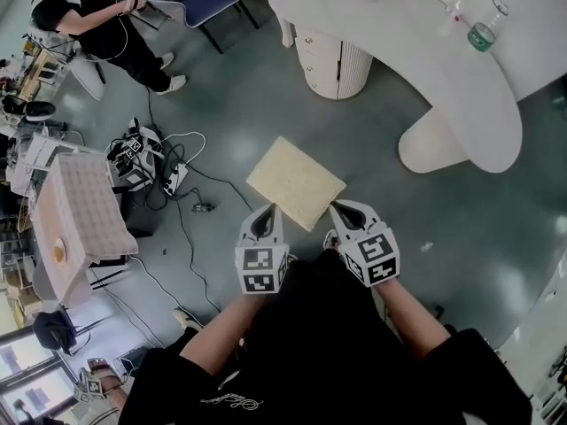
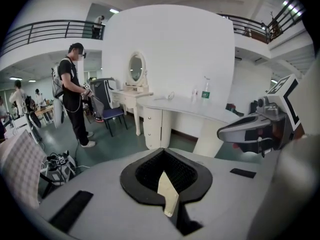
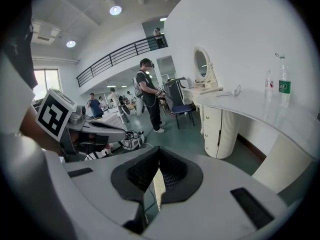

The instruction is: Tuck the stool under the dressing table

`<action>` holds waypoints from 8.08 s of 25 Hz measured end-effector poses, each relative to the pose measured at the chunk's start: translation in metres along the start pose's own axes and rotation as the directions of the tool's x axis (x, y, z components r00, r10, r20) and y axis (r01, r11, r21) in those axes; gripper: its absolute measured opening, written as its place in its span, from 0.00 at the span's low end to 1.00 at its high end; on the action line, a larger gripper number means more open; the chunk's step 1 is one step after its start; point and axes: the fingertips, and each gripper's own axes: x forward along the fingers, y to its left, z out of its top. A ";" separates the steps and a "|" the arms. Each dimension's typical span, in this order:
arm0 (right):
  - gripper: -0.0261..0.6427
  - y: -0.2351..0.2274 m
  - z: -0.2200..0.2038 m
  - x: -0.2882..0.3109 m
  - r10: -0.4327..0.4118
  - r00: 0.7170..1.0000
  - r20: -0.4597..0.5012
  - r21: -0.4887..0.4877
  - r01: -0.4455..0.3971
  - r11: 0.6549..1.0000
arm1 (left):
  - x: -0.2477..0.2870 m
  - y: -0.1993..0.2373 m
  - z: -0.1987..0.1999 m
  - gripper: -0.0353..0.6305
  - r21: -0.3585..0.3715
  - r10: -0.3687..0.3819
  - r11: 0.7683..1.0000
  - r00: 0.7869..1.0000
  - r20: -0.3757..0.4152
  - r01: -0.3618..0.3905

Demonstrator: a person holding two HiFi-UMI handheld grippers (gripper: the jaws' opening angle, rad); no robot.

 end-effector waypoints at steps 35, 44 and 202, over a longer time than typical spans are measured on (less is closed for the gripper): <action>0.05 -0.031 -0.024 0.170 0.042 0.953 -0.301 -0.017 -0.049 0.999 | 0.122 0.082 -0.108 0.06 -0.159 -0.187 0.978 0.906 -0.379 0.135; 0.05 -0.030 -0.033 0.219 0.031 0.931 -0.363 -0.018 -0.040 0.999 | 0.158 0.115 -0.126 0.06 -0.214 -0.233 0.964 0.895 -0.380 0.160; 0.49 -0.668 -0.259 0.266 -0.606 0.788 -0.107 0.802 0.429 0.416 | 0.827 -0.175 -0.016 0.91 -0.093 -0.686 0.672 0.570 -0.453 0.735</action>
